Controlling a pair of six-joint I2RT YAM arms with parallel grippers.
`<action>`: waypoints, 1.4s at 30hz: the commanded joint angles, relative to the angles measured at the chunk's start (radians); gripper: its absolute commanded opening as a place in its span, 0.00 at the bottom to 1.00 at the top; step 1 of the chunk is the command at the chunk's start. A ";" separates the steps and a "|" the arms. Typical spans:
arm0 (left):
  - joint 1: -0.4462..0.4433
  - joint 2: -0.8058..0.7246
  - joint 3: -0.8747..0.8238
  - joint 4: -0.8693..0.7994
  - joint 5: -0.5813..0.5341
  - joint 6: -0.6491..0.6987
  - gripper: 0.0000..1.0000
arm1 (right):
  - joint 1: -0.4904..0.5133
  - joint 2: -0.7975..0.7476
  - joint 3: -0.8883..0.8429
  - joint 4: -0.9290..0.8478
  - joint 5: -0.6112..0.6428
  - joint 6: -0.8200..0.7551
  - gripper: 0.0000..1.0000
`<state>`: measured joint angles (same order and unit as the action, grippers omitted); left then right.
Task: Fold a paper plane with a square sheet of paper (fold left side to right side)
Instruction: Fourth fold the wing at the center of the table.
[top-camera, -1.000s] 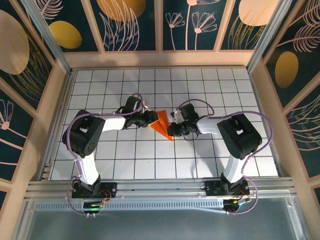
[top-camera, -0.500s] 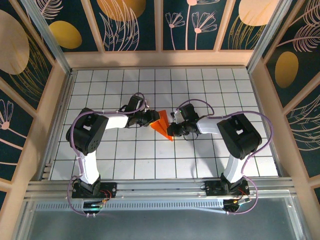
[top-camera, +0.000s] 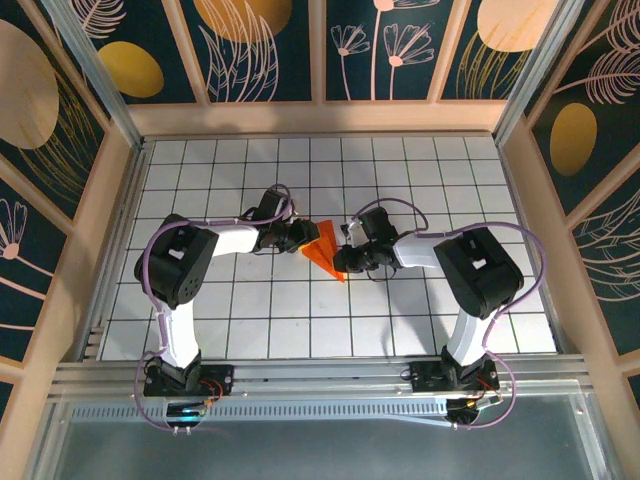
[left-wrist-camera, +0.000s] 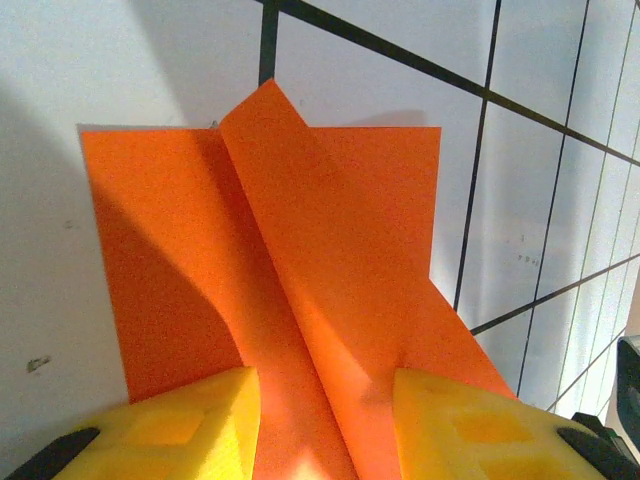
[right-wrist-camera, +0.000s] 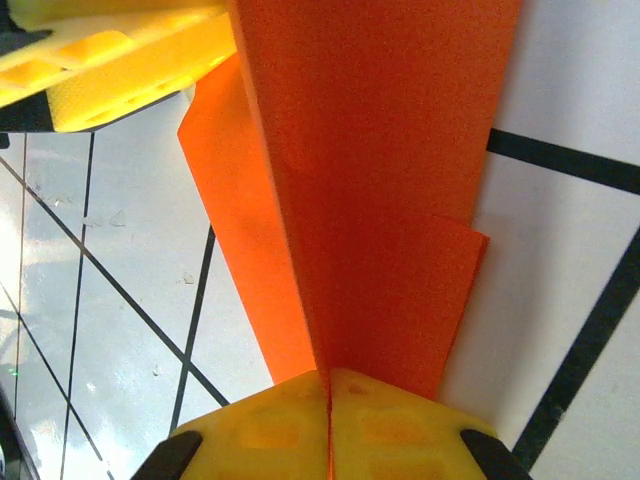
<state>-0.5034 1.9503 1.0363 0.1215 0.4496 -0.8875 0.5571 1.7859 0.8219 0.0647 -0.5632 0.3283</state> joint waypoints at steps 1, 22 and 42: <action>-0.004 0.049 0.007 -0.063 -0.055 0.033 0.40 | -0.004 -0.020 0.001 0.023 -0.027 0.011 0.10; -0.008 0.042 0.018 -0.083 -0.066 0.046 0.40 | -0.057 -0.065 0.083 -0.003 -0.088 0.010 0.35; -0.007 0.041 0.021 -0.080 -0.062 0.044 0.40 | -0.057 0.076 0.180 0.003 -0.100 0.011 0.23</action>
<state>-0.5091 1.9514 1.0531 0.0910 0.4320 -0.8650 0.5034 1.8408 0.9775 0.0719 -0.6598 0.3470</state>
